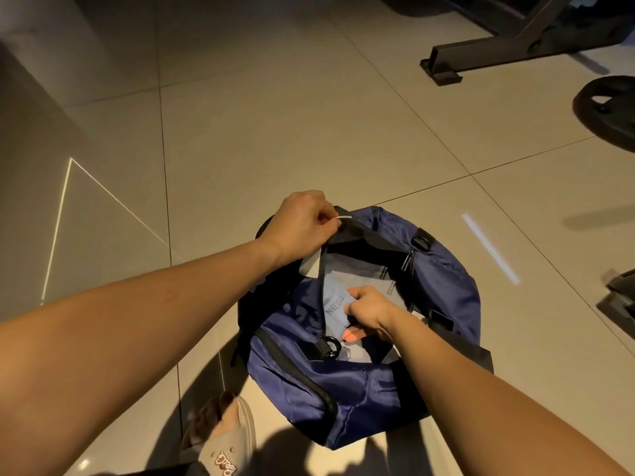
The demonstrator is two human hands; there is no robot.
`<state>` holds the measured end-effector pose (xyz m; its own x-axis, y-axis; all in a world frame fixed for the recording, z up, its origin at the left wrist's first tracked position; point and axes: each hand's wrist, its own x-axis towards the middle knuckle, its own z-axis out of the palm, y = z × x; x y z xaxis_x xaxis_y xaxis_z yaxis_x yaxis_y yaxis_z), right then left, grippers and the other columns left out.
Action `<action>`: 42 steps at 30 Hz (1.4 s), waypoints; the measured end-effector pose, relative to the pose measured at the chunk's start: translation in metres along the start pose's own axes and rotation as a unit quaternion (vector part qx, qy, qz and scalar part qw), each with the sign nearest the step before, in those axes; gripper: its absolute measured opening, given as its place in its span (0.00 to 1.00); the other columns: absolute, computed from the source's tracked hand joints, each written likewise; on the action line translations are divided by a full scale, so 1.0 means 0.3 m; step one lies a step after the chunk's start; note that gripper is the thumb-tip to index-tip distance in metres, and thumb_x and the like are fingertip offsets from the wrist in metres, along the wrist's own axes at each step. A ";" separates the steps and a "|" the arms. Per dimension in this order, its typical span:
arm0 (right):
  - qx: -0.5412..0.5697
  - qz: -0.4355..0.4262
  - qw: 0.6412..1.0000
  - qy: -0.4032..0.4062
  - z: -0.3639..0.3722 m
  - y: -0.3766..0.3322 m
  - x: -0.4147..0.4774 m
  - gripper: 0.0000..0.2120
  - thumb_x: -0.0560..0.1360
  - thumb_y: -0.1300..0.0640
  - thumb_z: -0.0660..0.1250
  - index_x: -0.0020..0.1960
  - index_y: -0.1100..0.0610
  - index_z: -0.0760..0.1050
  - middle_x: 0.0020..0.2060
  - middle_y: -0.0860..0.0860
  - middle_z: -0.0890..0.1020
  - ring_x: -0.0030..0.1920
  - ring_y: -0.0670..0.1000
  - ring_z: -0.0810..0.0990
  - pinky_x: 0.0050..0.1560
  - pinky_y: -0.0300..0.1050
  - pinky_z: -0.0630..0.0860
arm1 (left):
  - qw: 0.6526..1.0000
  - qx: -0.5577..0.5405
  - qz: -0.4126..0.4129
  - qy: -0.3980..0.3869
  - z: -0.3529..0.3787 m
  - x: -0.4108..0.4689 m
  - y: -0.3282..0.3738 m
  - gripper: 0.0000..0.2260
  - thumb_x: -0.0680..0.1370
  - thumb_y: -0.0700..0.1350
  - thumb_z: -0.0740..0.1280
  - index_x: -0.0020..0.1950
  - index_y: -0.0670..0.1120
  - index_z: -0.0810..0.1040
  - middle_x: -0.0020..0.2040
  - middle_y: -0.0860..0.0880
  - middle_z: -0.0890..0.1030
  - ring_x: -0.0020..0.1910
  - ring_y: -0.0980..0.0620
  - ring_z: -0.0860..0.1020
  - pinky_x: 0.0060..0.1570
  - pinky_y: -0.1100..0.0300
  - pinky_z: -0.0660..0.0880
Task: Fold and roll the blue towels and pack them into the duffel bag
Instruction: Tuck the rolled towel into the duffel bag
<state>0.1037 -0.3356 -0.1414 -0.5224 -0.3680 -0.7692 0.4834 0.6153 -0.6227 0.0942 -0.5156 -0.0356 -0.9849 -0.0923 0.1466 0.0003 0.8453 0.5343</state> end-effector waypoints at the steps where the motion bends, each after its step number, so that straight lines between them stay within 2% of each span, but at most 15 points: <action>1: -0.003 0.000 1.000 -0.007 0.004 0.000 0.000 0.14 0.80 0.71 0.54 0.53 0.59 0.75 0.38 0.57 0.79 0.32 0.57 0.82 0.37 0.52 0.83 | 1.000 0.002 0.005 0.016 -0.004 0.009 0.006 0.05 0.76 0.45 0.72 0.44 0.45 0.87 0.40 0.51 0.79 0.39 0.51 0.77 0.42 0.58 0.73; 3: 0.008 -0.002 1.000 -0.002 0.018 0.001 0.003 0.12 0.81 0.69 0.55 0.55 0.59 0.74 0.39 0.57 0.79 0.31 0.58 0.81 0.33 0.51 0.83 | 1.000 0.017 0.015 0.003 -0.002 0.015 0.009 0.06 0.77 0.45 0.71 0.45 0.45 0.87 0.41 0.50 0.79 0.40 0.49 0.77 0.42 0.58 0.72; 5: 0.038 -0.008 0.999 0.008 0.034 0.001 0.002 0.08 0.83 0.65 0.57 0.57 0.57 0.74 0.39 0.56 0.79 0.30 0.57 0.80 0.30 0.51 0.82 | 0.996 0.065 0.019 -0.064 0.021 -0.001 -0.006 0.07 0.78 0.46 0.70 0.48 0.45 0.87 0.42 0.50 0.78 0.43 0.47 0.78 0.42 0.57 0.70; 9: 0.089 0.007 0.996 -0.009 0.027 0.010 0.000 0.08 0.83 0.61 0.60 0.60 0.56 0.74 0.44 0.56 0.81 0.32 0.58 0.82 0.32 0.53 0.83 | 0.987 0.092 -0.006 -0.130 0.085 -0.060 -0.026 0.08 0.79 0.49 0.70 0.50 0.47 0.87 0.39 0.53 0.74 0.44 0.47 0.78 0.39 0.58 0.63; 14: 0.082 0.011 0.996 -0.021 0.023 0.008 -0.005 0.05 0.83 0.64 0.58 0.55 0.57 0.72 0.48 0.58 0.79 0.33 0.59 0.81 0.39 0.54 0.83 | 0.995 0.057 -0.016 -0.084 0.123 -0.063 -0.007 0.09 0.80 0.47 0.69 0.52 0.45 0.87 0.43 0.49 0.80 0.43 0.48 0.77 0.40 0.58 0.64; 17: 0.112 0.021 0.993 -0.027 0.012 0.013 -0.004 0.09 0.84 0.61 0.59 0.63 0.58 0.71 0.52 0.60 0.80 0.34 0.60 0.83 0.38 0.56 0.84 | 0.996 0.024 -0.087 -0.020 0.162 -0.070 -0.028 0.08 0.79 0.45 0.69 0.49 0.43 0.87 0.44 0.45 0.82 0.45 0.46 0.79 0.41 0.57 0.66; 20: 0.145 0.027 0.989 0.004 -0.017 0.034 -0.015 0.05 0.84 0.60 0.58 0.58 0.58 0.69 0.42 0.60 0.77 0.34 0.62 0.83 0.37 0.57 0.83 | 0.987 -0.032 -0.158 -0.004 0.201 -0.076 -0.051 0.07 0.78 0.44 0.71 0.46 0.43 0.87 0.41 0.45 0.84 0.41 0.48 0.79 0.39 0.58 0.68; 22: 0.154 0.016 0.987 0.038 -0.020 0.055 0.006 0.08 0.83 0.63 0.57 0.61 0.61 0.71 0.41 0.62 0.78 0.32 0.60 0.83 0.34 0.55 0.83 | 0.985 -0.039 -0.169 -0.001 0.218 -0.076 -0.044 0.07 0.78 0.44 0.71 0.45 0.43 0.87 0.40 0.46 0.84 0.38 0.50 0.77 0.39 0.59 0.68; 26: 0.202 0.006 0.977 0.062 0.013 0.062 0.015 0.13 0.82 0.66 0.58 0.65 0.64 0.72 0.46 0.64 0.80 0.32 0.57 0.82 0.31 0.50 0.83 | 0.989 -0.022 -0.146 0.011 0.278 -0.104 -0.032 0.09 0.79 0.45 0.69 0.44 0.42 0.85 0.42 0.45 0.81 0.42 0.46 0.77 0.42 0.51 0.73; 29: 0.216 0.008 0.975 0.047 0.006 0.055 -0.033 0.09 0.82 0.69 0.55 0.52 0.61 0.74 0.40 0.58 0.77 0.34 0.55 0.80 0.38 0.51 0.82 | 0.991 0.047 -0.097 -0.075 0.340 -0.167 -0.023 0.12 0.81 0.49 0.67 0.47 0.42 0.84 0.44 0.44 0.80 0.44 0.43 0.78 0.42 0.51 0.73; 31: 0.198 0.004 0.980 0.034 -0.024 0.048 -0.084 0.12 0.82 0.69 0.53 0.47 0.60 0.72 0.42 0.60 0.78 0.39 0.58 0.81 0.42 0.52 0.81 | 0.986 0.096 -0.068 -0.117 0.350 -0.183 -0.018 0.13 0.81 0.49 0.66 0.42 0.42 0.81 0.42 0.43 0.79 0.43 0.43 0.77 0.40 0.50 0.71; 34: 0.156 -0.006 0.987 0.043 -0.125 0.039 -0.201 0.10 0.82 0.68 0.52 0.54 0.64 0.73 0.50 0.66 0.80 0.46 0.64 0.83 0.43 0.53 0.83 | 0.981 0.116 -0.052 -0.144 0.317 -0.174 0.006 0.17 0.80 0.46 0.66 0.33 0.43 0.68 0.32 0.45 0.70 0.34 0.45 0.71 0.35 0.49 0.68; 36: 0.128 -0.024 0.989 0.075 -0.230 0.036 -0.305 0.10 0.82 0.67 0.56 0.58 0.67 0.74 0.50 0.68 0.82 0.46 0.65 0.85 0.42 0.54 0.84 | 0.981 0.126 -0.045 -0.140 0.290 -0.160 0.044 0.16 0.79 0.45 0.67 0.33 0.43 0.68 0.33 0.45 0.69 0.32 0.45 0.70 0.32 0.51 0.66; 39: 0.077 -0.045 0.980 0.175 -0.404 0.058 -0.462 0.09 0.80 0.67 0.61 0.52 0.72 0.76 0.47 0.71 0.83 0.36 0.63 0.84 0.40 0.55 0.84 | 0.982 0.133 -0.026 -0.134 0.261 -0.123 0.160 0.09 0.80 0.45 0.66 0.41 0.42 0.77 0.39 0.44 0.76 0.37 0.44 0.74 0.35 0.52 0.68; 42: 0.010 -0.038 0.966 0.256 -0.549 0.133 -0.558 0.12 0.79 0.67 0.58 0.53 0.75 0.76 0.45 0.70 0.83 0.37 0.63 0.84 0.43 0.58 0.83 | 0.983 0.110 0.034 -0.146 0.284 -0.078 0.347 0.07 0.79 0.44 0.66 0.43 0.42 0.78 0.39 0.44 0.77 0.37 0.44 0.75 0.36 0.51 0.73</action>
<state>0.0946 -0.1347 -0.0139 -0.8330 -0.0156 -0.5531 0.4409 0.5854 -0.6804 0.1025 -0.3804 -0.0544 -0.9917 0.0954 -0.0860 0.0616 0.9407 0.3335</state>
